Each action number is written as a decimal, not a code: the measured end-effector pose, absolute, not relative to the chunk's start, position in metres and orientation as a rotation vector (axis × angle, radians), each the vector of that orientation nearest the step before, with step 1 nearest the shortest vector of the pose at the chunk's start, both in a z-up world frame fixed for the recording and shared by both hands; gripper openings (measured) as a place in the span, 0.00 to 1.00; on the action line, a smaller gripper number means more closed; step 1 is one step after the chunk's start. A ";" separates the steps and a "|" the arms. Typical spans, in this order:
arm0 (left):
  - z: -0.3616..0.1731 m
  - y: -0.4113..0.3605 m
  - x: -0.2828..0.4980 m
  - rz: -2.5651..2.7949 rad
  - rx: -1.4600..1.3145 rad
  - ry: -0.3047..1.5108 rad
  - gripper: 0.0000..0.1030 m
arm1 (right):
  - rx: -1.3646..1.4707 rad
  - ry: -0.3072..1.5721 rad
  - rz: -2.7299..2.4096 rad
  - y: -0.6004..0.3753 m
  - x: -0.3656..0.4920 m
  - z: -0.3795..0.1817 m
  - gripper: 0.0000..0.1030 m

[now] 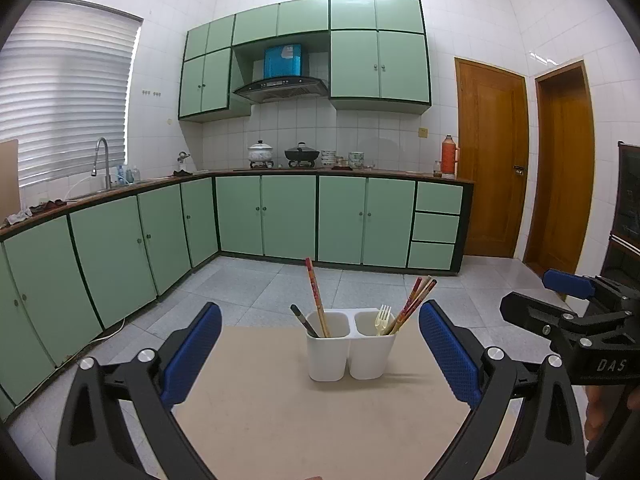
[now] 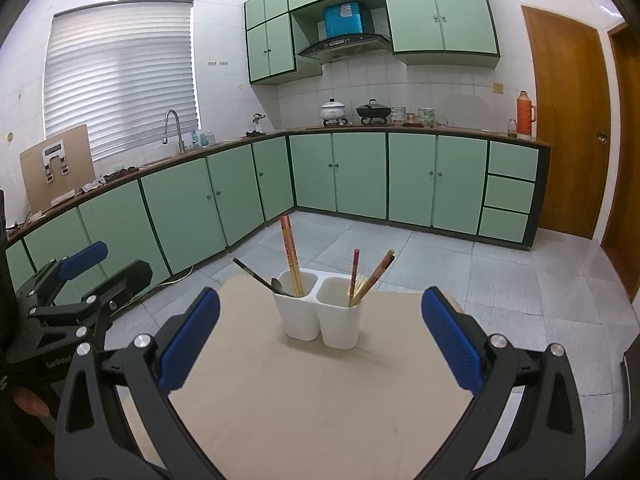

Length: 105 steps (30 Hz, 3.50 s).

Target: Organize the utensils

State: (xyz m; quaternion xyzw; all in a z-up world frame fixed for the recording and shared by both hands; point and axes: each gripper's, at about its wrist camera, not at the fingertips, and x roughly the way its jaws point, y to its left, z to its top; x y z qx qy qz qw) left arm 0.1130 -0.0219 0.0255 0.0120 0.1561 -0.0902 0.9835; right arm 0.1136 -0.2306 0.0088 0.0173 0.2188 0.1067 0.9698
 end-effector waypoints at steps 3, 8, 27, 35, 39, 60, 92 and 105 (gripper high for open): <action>0.025 -0.022 0.113 -0.183 0.021 0.317 0.94 | 0.033 0.444 0.218 -0.229 0.114 0.008 0.95; 0.024 -0.025 0.111 -0.185 0.024 0.319 0.94 | 0.031 0.452 0.216 -0.227 0.115 0.004 0.95; 0.025 -0.027 0.111 -0.180 0.027 0.322 0.94 | 0.026 0.455 0.221 -0.224 0.115 0.004 0.95; 0.024 -0.027 0.111 -0.181 0.027 0.324 0.94 | 0.026 0.455 0.222 -0.223 0.116 0.004 0.95; 0.025 -0.027 0.111 -0.181 0.029 0.324 0.94 | 0.027 0.456 0.222 -0.223 0.116 0.004 0.95; 0.025 -0.027 0.111 -0.180 0.029 0.324 0.94 | 0.024 0.454 0.224 -0.219 0.116 0.003 0.95; 0.022 -0.023 0.111 -0.180 0.029 0.328 0.94 | 0.022 0.457 0.225 -0.216 0.116 -0.002 0.95; 0.018 -0.018 0.113 -0.182 0.024 0.332 0.94 | 0.022 0.461 0.223 -0.219 0.116 -0.004 0.95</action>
